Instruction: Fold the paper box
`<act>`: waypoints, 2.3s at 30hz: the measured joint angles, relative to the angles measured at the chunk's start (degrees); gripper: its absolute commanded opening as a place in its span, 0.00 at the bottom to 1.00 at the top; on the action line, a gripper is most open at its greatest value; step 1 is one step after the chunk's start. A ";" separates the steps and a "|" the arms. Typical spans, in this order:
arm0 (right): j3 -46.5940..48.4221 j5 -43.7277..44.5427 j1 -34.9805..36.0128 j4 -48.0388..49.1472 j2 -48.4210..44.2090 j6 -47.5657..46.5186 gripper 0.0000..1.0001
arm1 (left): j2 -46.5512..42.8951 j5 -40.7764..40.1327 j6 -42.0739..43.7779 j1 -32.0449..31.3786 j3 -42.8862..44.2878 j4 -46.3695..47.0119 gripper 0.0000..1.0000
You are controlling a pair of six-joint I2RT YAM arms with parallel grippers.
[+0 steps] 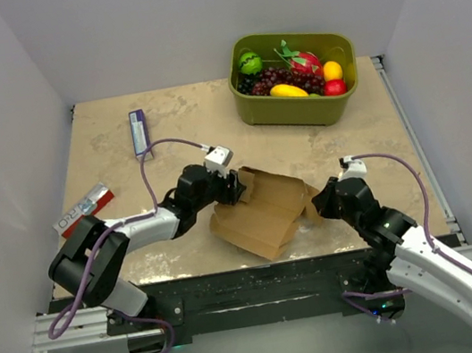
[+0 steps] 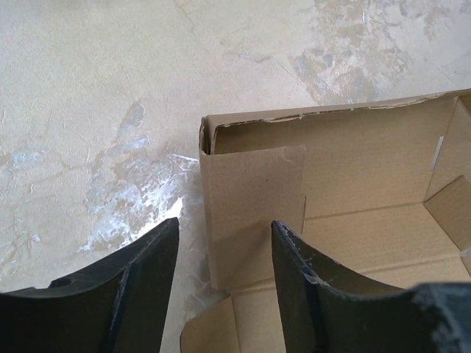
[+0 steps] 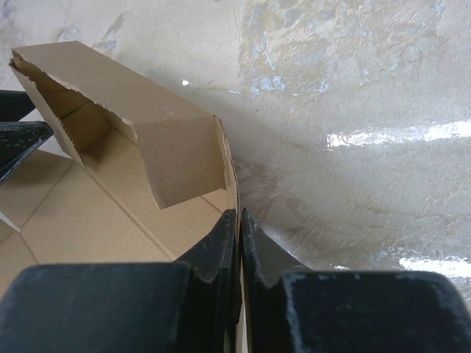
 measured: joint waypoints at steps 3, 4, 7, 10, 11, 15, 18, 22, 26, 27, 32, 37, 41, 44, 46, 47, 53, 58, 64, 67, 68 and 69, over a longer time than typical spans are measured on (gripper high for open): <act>0.00 -0.33 0.00 0.04 -0.07 -0.15 0.07 | 0.83 1.79 0.42 0.63 0.02 1.01 0.59; 0.00 -0.35 0.00 0.04 -0.07 -0.17 0.07 | 1.20 2.51 0.72 0.81 0.02 1.33 0.59; -0.02 -0.83 0.00 0.04 -0.11 -0.20 0.07 | 2.43 5.25 1.09 1.42 0.02 3.17 0.59; -0.02 -1.20 0.00 0.07 -0.11 -0.24 0.07 | 3.23 6.69 1.29 1.79 0.02 4.66 0.59; -0.02 -1.22 0.00 0.07 -0.11 -0.26 0.07 | 3.54 7.06 1.31 1.90 0.02 5.18 0.59; -0.02 -1.25 0.00 0.09 -0.11 -0.37 0.07 | 4.96 8.26 1.31 2.58 0.02 6.75 0.59; -0.02 -1.29 0.00 0.11 -0.11 -0.44 0.06 | 6.01 8.70 1.42 3.08 0.02 7.61 0.59; -0.02 -1.38 0.00 0.26 -0.13 -0.61 0.06 | 7.19 9.22 1.46 3.69 0.02 8.46 0.57; -0.02 -1.42 0.02 0.44 -0.13 -0.68 0.06 | 7.89 10.01 1.49 3.89 0.02 9.38 0.53; -0.02 -1.42 0.02 0.44 -0.11 -0.70 0.06 | 8.13 10.23 1.51 3.91 0.02 9.70 0.51; -0.02 -1.44 0.02 0.48 -0.11 -0.98 0.06 | 9.40 10.62 1.51 3.93 0.02 10.97 0.38; -0.02 -1.51 0.02 0.68 -0.11 -1.16 0.05 | 9.97 9.55 2.32 3.91 0.02 11.26 0.25; -0.02 -1.86 0.02 1.03 -0.26 -1.27 0.04 | 9.90 6.34 3.15 3.23 -0.07 11.04 0.20; -0.02 -2.08 0.02 1.25 -0.33 -1.42 0.04 | 9.57 2.82 4.42 1.60 -0.11 10.86 0.15; -0.02 -2.23 0.02 1.20 -0.31 -1.49 0.04 | 9.27 -0.98 5.38 -0.07 -0.11 10.51 0.10; -0.02 -2.25 0.02 1.20 -0.33 -1.51 0.03 | 9.18 -3.15 5.77 -1.05 -0.11 10.43 0.09; -0.02 -2.27 0.26 1.14 -0.76 -1.44 0.03 | 9.16 -11.98 5.73 -3.82 -0.11 10.43 0.08; -0.02 -2.67 0.28 1.27 -1.18 -1.44 0.02 | 9.16 -15.63 4.33 -4.76 -0.11 10.38 0.08; -0.02 -2.69 0.28 1.38 -1.18 -1.44 0.02 | 9.16 -18.34 2.32 -5.53 -0.11 10.21 0.07; -0.02 -2.69 0.28 1.46 -1.18 -1.44 0.02 | 9.18 -20.26 1.97 -6.23 -0.09 10.08 0.08; -0.02 -2.69 0.28 1.53 -1.18 -1.44 0.02 | 9.22 -21.05 1.75 -6.47 -0.09 10.03 0.08; -0.02 -2.69 0.28 1.57 -1.18 -1.44 0.02 | 9.27 -21.49 1.62 -6.62 -0.04 10.03 0.08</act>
